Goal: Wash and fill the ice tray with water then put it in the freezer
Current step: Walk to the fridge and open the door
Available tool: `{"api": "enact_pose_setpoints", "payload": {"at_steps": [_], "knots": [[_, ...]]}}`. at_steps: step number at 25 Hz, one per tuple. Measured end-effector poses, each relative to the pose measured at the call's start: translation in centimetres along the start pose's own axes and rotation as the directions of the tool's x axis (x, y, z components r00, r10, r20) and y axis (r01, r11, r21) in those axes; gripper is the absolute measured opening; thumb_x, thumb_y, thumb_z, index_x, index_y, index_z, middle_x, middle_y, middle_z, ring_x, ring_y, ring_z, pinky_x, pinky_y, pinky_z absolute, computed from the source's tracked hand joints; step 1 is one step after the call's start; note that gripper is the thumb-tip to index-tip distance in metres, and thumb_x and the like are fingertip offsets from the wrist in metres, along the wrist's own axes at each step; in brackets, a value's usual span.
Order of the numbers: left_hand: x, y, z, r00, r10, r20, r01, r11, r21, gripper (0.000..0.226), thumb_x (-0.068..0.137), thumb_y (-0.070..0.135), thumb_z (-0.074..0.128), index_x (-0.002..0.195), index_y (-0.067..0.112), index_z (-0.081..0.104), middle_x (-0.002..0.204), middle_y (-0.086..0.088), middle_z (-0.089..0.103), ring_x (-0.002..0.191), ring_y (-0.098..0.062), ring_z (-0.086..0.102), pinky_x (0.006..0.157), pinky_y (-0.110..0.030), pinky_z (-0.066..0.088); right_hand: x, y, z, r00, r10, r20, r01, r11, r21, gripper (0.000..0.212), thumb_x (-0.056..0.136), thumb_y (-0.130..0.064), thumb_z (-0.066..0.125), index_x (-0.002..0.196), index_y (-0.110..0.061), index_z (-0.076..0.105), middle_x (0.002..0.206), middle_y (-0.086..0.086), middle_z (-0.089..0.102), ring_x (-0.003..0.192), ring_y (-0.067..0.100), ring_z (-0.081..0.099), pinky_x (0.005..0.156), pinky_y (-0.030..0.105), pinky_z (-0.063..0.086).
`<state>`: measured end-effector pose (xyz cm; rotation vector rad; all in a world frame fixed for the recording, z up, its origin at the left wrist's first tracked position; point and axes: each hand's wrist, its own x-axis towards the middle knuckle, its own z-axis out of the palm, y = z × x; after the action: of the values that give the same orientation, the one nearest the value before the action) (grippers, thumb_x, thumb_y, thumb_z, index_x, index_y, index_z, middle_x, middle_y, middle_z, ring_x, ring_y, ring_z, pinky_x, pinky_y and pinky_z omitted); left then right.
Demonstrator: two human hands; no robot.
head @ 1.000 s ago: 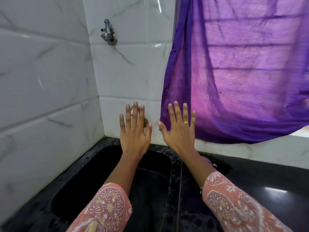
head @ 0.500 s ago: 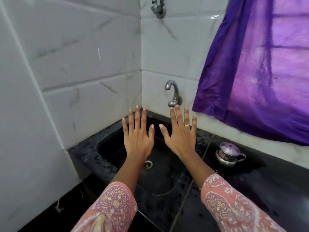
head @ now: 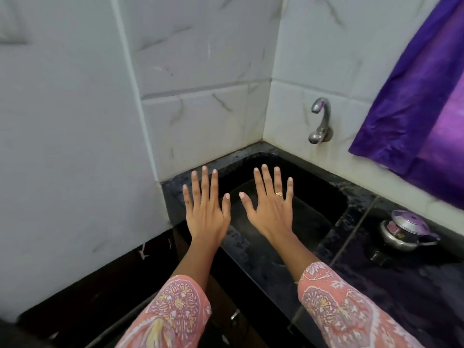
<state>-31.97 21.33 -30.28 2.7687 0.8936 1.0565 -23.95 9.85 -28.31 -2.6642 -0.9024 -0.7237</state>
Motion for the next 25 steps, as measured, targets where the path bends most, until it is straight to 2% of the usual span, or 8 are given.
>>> {"api": "enact_pose_setpoints", "payload": {"at_steps": [2,5,10,13,15,17,23,25], "knots": [[-1.2,-2.5,-0.5,0.999,-0.045,0.021,0.044,0.998,0.034,0.063,0.094,0.047,0.012,0.150,0.019,0.004,0.158,-0.003,-0.004,0.144,-0.020,-0.012,0.111,-0.035,-0.025,-0.9,-2.2,0.8,0.998,-0.051,0.036,0.049,0.998,0.041,0.074,0.088,-0.062,0.010,0.148,-0.019,0.006,0.158,0.002,0.005,0.143,0.021,-0.010,0.112,0.045,-0.016],[-2.8,-5.5,-1.1,0.994,-0.102,0.050,0.098,0.993,0.069,0.064,0.093,0.048,0.012,0.150,0.019,0.004,0.158,-0.003,-0.004,0.144,-0.021,-0.011,0.111,-0.034,-0.026,-2.4,-5.0,1.9,0.993,-0.104,0.051,0.100,0.992,0.076,0.073,0.089,-0.060,0.015,0.148,-0.018,0.014,0.157,0.003,0.013,0.144,0.023,-0.001,0.113,0.046,-0.012],[-6.5,-10.2,-2.4,0.982,-0.182,0.055,0.172,0.974,0.148,0.063,0.094,0.045,0.019,0.150,0.017,0.009,0.158,-0.007,0.006,0.145,-0.026,0.002,0.114,-0.037,-0.018,-4.9,-9.8,3.7,0.972,-0.206,0.109,0.190,0.972,0.139,0.073,0.088,-0.061,0.012,0.148,-0.020,0.008,0.158,0.001,0.008,0.144,0.020,-0.007,0.111,0.045,-0.018],[-8.7,-12.3,-3.4,0.968,-0.245,0.048,0.231,0.953,0.194,0.063,0.094,0.045,0.020,0.150,0.016,0.013,0.156,-0.006,0.003,0.144,-0.026,0.003,0.113,-0.037,-0.017,-6.4,-12.5,4.5,0.958,-0.257,0.125,0.237,0.959,0.157,0.072,0.090,-0.060,0.015,0.148,-0.017,0.017,0.156,0.003,0.017,0.145,0.025,0.005,0.113,0.049,-0.009],[-10.1,-13.6,-4.1,0.954,-0.292,0.062,0.274,0.940,0.204,0.064,0.094,0.047,0.014,0.151,0.018,0.008,0.156,-0.004,-0.004,0.144,-0.025,-0.005,0.112,-0.035,-0.022,-7.4,-14.4,4.7,0.944,-0.301,0.132,0.276,0.944,0.180,0.071,0.090,-0.059,0.018,0.146,-0.016,0.025,0.154,0.006,0.025,0.144,0.028,0.014,0.113,0.050,-0.004],[-11.7,-15.0,-4.7,0.938,-0.340,0.066,0.318,0.921,0.224,0.065,0.093,0.048,0.009,0.150,0.020,0.002,0.156,-0.003,-0.008,0.144,-0.024,-0.011,0.110,-0.033,-0.027,-8.6,-16.1,4.9,0.929,-0.346,0.133,0.316,0.927,0.201,0.071,0.090,-0.059,0.019,0.146,-0.015,0.027,0.154,0.007,0.026,0.143,0.028,0.015,0.112,0.049,-0.005],[-16.8,-18.9,-7.3,0.878,-0.478,0.033,0.449,0.845,0.291,0.066,0.092,0.048,0.009,0.150,0.019,0.005,0.157,-0.003,-0.004,0.144,-0.022,-0.011,0.111,-0.034,-0.025,-12.2,-20.8,5.5,0.863,-0.476,0.167,0.425,0.864,0.270,0.071,0.090,-0.059,0.021,0.145,-0.015,0.029,0.152,0.007,0.029,0.143,0.029,0.018,0.112,0.049,-0.003],[-18.1,-19.9,-8.3,0.854,-0.521,-0.016,0.496,0.802,0.332,0.065,0.092,0.046,0.016,0.149,0.015,0.015,0.156,-0.005,0.005,0.144,-0.025,0.001,0.113,-0.035,-0.020,-13.1,-22.3,5.4,0.833,-0.526,0.171,0.470,0.836,0.285,0.070,0.090,-0.059,0.021,0.144,-0.015,0.030,0.152,0.008,0.031,0.142,0.030,0.020,0.112,0.049,-0.003]]}}
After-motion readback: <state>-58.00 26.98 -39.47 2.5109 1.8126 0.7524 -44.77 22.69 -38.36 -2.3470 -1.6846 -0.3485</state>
